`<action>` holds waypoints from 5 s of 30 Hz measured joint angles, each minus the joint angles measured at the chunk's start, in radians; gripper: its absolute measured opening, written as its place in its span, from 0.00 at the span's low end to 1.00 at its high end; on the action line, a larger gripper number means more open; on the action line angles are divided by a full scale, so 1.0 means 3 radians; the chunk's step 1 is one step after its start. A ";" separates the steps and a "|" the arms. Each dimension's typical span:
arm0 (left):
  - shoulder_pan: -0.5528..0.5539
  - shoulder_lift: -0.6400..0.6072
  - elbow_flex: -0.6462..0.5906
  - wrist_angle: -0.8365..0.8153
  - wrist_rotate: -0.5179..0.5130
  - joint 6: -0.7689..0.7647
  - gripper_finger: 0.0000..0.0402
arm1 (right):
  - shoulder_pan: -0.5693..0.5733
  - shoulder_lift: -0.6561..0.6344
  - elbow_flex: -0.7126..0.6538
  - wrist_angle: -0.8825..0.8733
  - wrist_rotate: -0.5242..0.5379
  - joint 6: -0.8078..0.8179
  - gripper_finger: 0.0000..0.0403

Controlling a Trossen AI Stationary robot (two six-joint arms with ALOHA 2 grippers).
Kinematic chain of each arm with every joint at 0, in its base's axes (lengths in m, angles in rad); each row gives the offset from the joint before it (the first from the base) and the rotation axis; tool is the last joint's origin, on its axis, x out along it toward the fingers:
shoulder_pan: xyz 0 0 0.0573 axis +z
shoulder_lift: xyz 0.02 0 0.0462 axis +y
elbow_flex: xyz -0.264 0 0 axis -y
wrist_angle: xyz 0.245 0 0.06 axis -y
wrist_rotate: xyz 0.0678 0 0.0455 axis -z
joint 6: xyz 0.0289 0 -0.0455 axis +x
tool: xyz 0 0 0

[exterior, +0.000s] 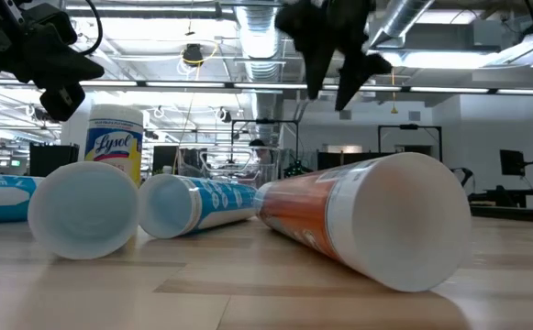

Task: Pick & place silicon tubes, Sealant and Lysol wipes
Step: Put the orange sealant into the orange bin

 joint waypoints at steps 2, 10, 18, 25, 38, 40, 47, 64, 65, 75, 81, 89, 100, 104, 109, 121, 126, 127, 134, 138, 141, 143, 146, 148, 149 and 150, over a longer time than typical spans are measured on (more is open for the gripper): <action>-0.0001 0.0000 0.0000 -0.0001 -0.0001 0.0003 0.00 | 0.0256 0.0000 0.0000 -0.0036 -0.0091 0.0183 0.60; 0.0000 0.0000 0.0000 -0.0001 -0.0001 0.0005 0.00 | 0.0951 0.0014 0.0000 0.0061 -0.0158 0.0869 0.60; 0.0000 0.0000 0.0000 -0.0001 -0.0001 0.0006 0.00 | 0.1127 0.0014 -0.0001 0.0429 0.0027 0.0997 0.70; 0.0000 0.0000 0.0000 -0.0001 0.0000 0.0005 0.00 | 0.1120 0.0103 -0.0039 0.0671 0.0115 0.0962 0.93; -0.0001 0.0001 -0.0001 -0.0035 0.0001 0.0005 0.00 | 0.0986 0.0899 -0.0058 0.0957 -0.0540 0.0979 0.89; 0.0000 0.0000 -0.0001 -0.0032 0.0000 0.0005 0.00 | 0.0963 0.0979 -0.0069 0.0949 -0.0623 0.0980 0.89; 0.0000 0.0001 -0.0001 -0.0058 0.0001 0.0005 0.00 | 0.0922 0.1199 -0.0065 0.0994 -0.0713 0.1022 0.90; 0.0000 0.0041 -0.0003 -0.0136 0.0000 0.0006 0.00 | 0.1001 0.1367 -0.0040 0.1210 -0.0642 0.1164 0.84; 0.0000 0.0041 -0.0003 -0.0136 0.0001 0.0006 0.00 | 0.1000 0.1368 -0.0041 0.1123 -0.0615 0.1225 0.82; 0.0000 0.0041 -0.0003 -0.0124 0.0041 0.0004 0.00 | 0.1016 0.1322 -0.0062 0.0913 -0.0529 0.1250 0.49; 0.0000 0.0041 -0.0003 -0.0124 0.0056 0.0004 0.00 | 0.1023 0.0994 -0.0080 0.0828 -0.0261 0.1278 0.48; 0.0000 0.0041 -0.0003 -0.0123 0.0055 0.0004 0.00 | 0.0910 0.0299 -0.0067 0.0328 0.0358 0.1495 0.49; -0.0001 0.0041 -0.0001 -0.0097 0.0052 0.0003 0.00 | -0.0174 -0.0236 -0.0064 -0.0085 0.1258 0.0718 0.48; 0.0000 0.0041 -0.0001 -0.0084 0.0052 0.0003 0.00 | -0.0620 -0.0125 -0.0065 0.0122 0.1257 0.0268 0.48; 0.0000 0.0039 -0.0001 -0.0038 0.0052 0.0001 0.00 | -0.0929 0.0115 -0.0064 0.0484 0.1155 -0.0021 0.48; -0.0001 0.0039 -0.0001 -0.0041 0.0060 -0.0024 0.00 | -0.1105 0.0583 -0.0065 0.0439 0.1222 -0.0091 0.50; 0.0000 0.0039 -0.0001 -0.0044 0.0060 -0.0025 0.00 | -0.1106 0.0673 -0.0064 0.0436 0.1217 -0.0082 0.51; -0.0001 0.0039 -0.0001 -0.0044 0.0060 -0.0025 0.00 | -0.1106 0.0676 -0.0064 0.0425 0.1205 -0.0082 0.52; 0.0000 0.0039 -0.0001 -0.0045 0.0061 -0.0024 0.00 | -0.1085 0.0662 -0.0063 0.0410 0.1208 -0.0079 0.60; 0.0000 0.0039 -0.0001 -0.0045 0.0061 -0.0024 0.00 | -0.1085 0.0661 -0.0062 0.0410 0.1118 -0.0087 0.61; -0.0001 0.0040 -0.0001 -0.0046 0.0061 -0.0025 0.00 | -0.1085 0.0660 -0.0062 0.0411 0.1123 -0.0101 0.61; 0.0000 0.0039 -0.0001 -0.0045 0.0061 -0.0024 0.00 | -0.1085 0.0660 -0.0062 0.0406 0.1122 -0.0101 0.61; -0.0001 0.0041 -0.0001 -0.0046 0.0061 -0.0025 0.00 | -0.1085 0.0660 -0.0062 0.0378 0.1113 -0.0102 0.61; 0.0000 0.0039 -0.0001 -0.0046 0.0061 -0.0025 0.00 | -0.1085 0.0660 -0.0062 0.0353 0.1070 -0.0106 0.61; 0.0000 0.0040 -0.0001 -0.0045 0.0062 -0.0025 0.00 | -0.1085 0.0660 -0.0062 0.0348 0.1041 -0.0107 0.61; 0.0000 0.0039 -0.0001 -0.0045 0.0062 -0.0025 0.00 | -0.1085 0.0660 -0.0062 0.0341 0.1012 -0.0107 0.61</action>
